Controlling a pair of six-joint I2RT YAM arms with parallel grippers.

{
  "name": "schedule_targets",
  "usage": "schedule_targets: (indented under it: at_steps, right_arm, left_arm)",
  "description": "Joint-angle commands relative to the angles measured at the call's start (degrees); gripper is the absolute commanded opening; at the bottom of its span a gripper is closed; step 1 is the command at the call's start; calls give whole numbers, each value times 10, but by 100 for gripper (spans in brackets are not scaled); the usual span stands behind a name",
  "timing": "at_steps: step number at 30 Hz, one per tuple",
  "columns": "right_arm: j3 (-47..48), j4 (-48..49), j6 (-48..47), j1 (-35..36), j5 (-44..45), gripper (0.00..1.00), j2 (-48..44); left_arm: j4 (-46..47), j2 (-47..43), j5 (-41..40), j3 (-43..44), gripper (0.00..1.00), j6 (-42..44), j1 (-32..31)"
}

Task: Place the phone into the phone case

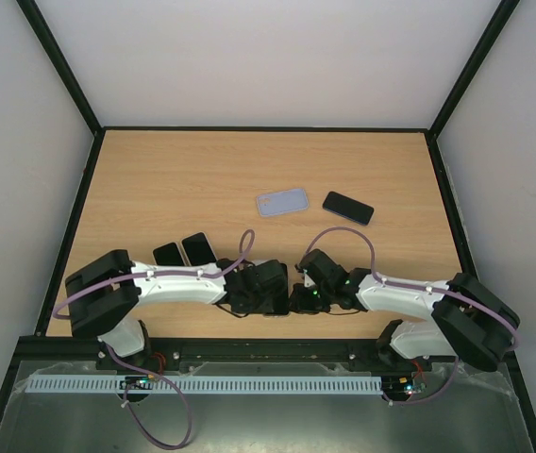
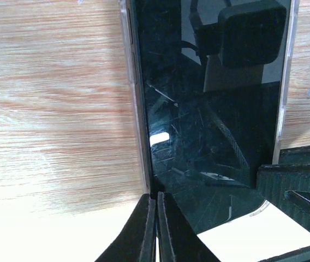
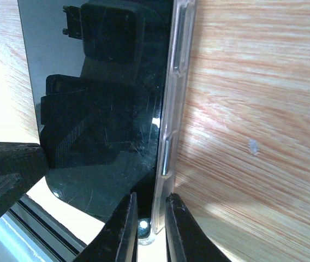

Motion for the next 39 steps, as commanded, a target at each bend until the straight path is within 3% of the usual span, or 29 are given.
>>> schedule_targets:
  at_steps: [1,24,39]
  right_arm:
    - [-11,81,9,11,-38,12,32]
    - [2,155,37,11,-52,12,77]
    - [36,132,20,11,-15,12,86]
  left_arm:
    - [-34,74,53,-17,4,9,-21]
    - [-4,228,99,-11,3,70,-28]
    - [31,284,107,5,2,108,0]
